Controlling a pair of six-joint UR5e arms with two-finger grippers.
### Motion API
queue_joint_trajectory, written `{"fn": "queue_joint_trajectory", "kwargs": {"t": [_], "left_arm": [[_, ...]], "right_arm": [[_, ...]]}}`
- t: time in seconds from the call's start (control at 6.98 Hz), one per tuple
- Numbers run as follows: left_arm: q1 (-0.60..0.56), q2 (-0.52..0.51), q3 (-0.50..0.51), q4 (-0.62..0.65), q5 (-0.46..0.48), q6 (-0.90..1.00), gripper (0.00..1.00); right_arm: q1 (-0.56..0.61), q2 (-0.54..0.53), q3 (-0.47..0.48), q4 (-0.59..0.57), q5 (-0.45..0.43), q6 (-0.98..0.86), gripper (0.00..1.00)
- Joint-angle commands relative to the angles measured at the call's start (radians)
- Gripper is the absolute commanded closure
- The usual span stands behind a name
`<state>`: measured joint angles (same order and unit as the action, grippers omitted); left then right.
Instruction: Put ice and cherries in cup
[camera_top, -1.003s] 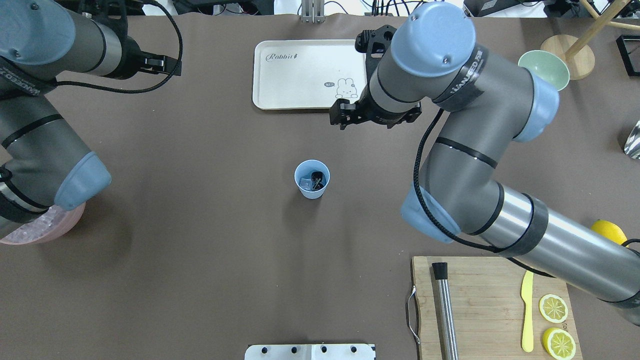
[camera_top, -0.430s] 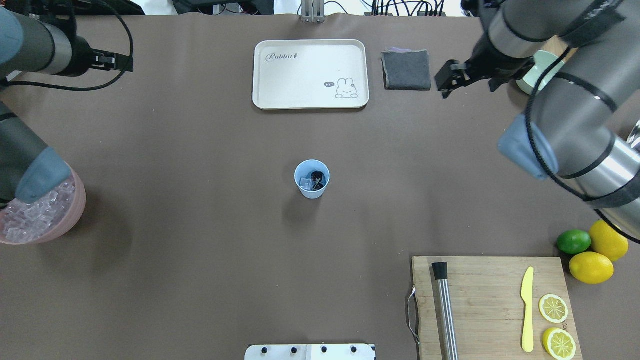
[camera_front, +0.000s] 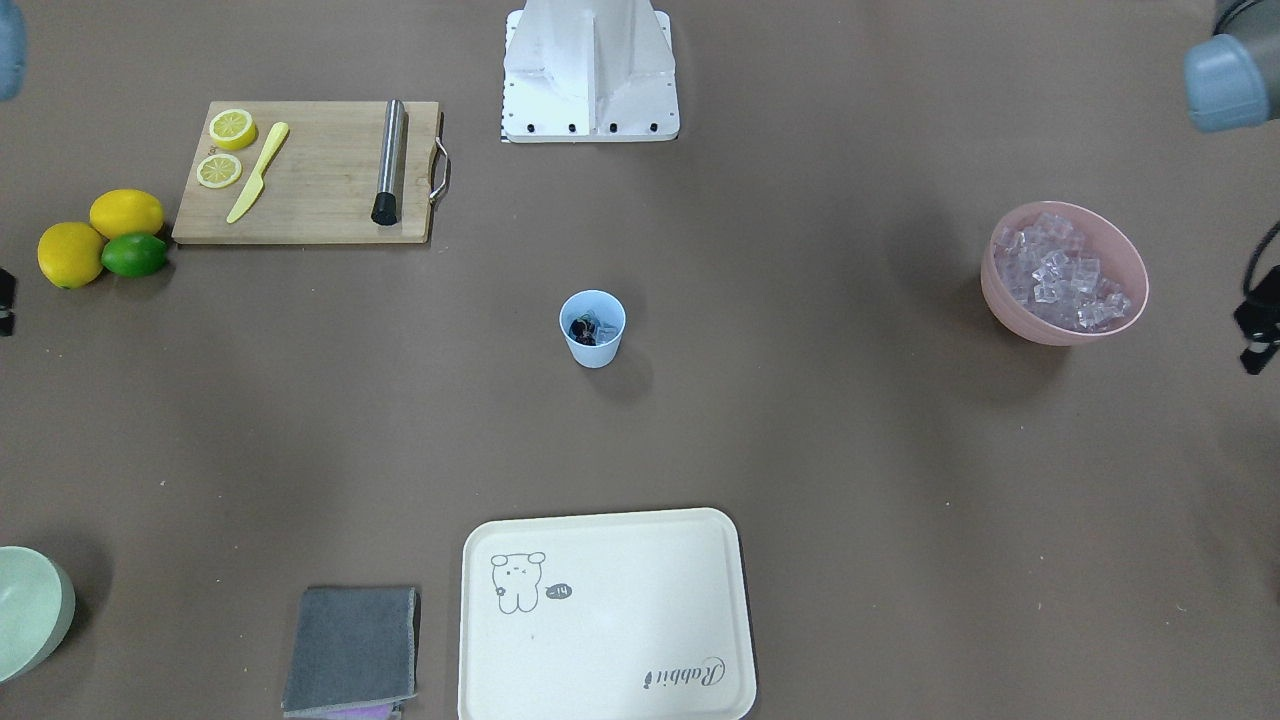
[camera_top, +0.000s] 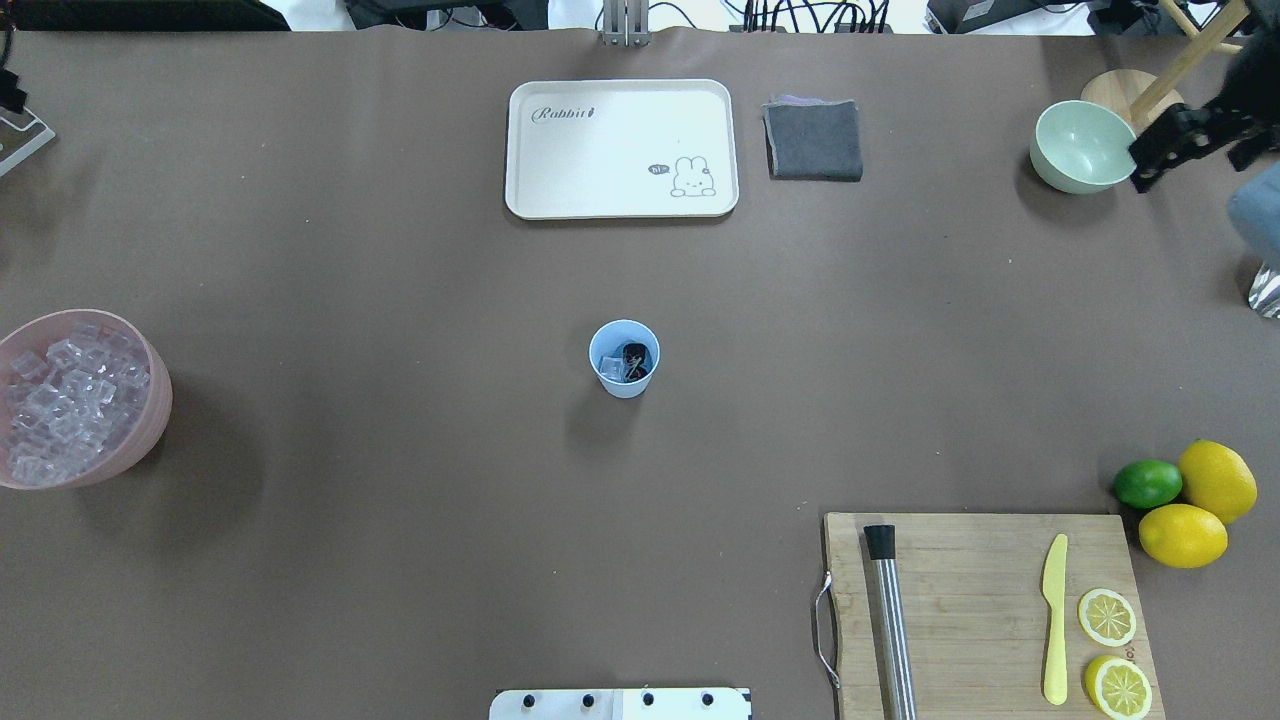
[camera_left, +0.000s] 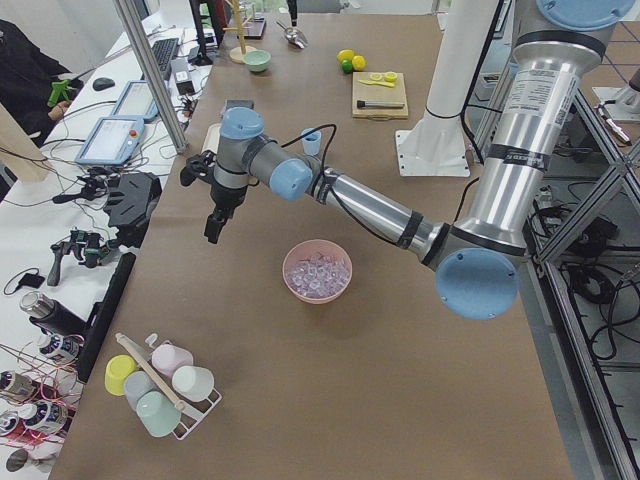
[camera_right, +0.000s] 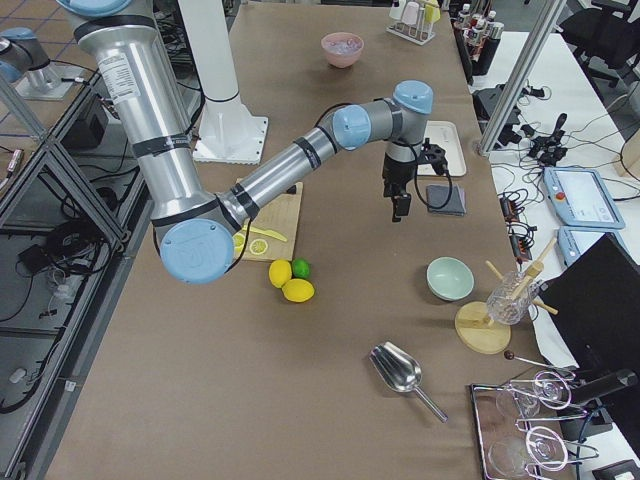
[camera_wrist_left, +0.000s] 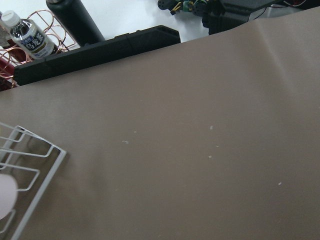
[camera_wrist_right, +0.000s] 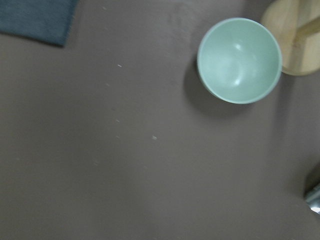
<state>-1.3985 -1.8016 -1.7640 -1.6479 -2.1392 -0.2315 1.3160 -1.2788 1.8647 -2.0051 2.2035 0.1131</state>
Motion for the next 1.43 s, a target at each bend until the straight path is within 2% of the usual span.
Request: {"fn": "queue_joint_trajectory", "kwargs": {"t": [0.0,0.14,0.43,0.72,0.86,1.29], "left_arm": [[-0.1,0.118,0.026,0.042,-0.1,0.191,0.02],[-0.109,0.161,0.061,0.005,-0.1,0.228,0.03],[-0.181,0.165,0.121,-0.032,-0.108,0.23,0.02],[-0.214,0.201,0.115,-0.033,-0.168,0.23,0.02],[-0.223,0.218,0.112,-0.033,-0.179,0.23,0.02],[-0.231,0.231,0.116,-0.033,-0.176,0.23,0.02]], "right_arm": [[0.196,-0.103,-0.132,-0.054,0.096,-0.358,0.0],[0.245,-0.158,-0.16,-0.049,0.104,-0.438,0.0],[0.29,-0.324,-0.159,0.176,0.136,-0.435,0.0],[0.292,-0.338,-0.157,0.186,0.128,-0.432,0.0],[0.292,-0.326,-0.156,0.189,0.125,-0.364,0.0],[0.292,-0.327,-0.15,0.199,0.125,-0.359,0.0]]}}
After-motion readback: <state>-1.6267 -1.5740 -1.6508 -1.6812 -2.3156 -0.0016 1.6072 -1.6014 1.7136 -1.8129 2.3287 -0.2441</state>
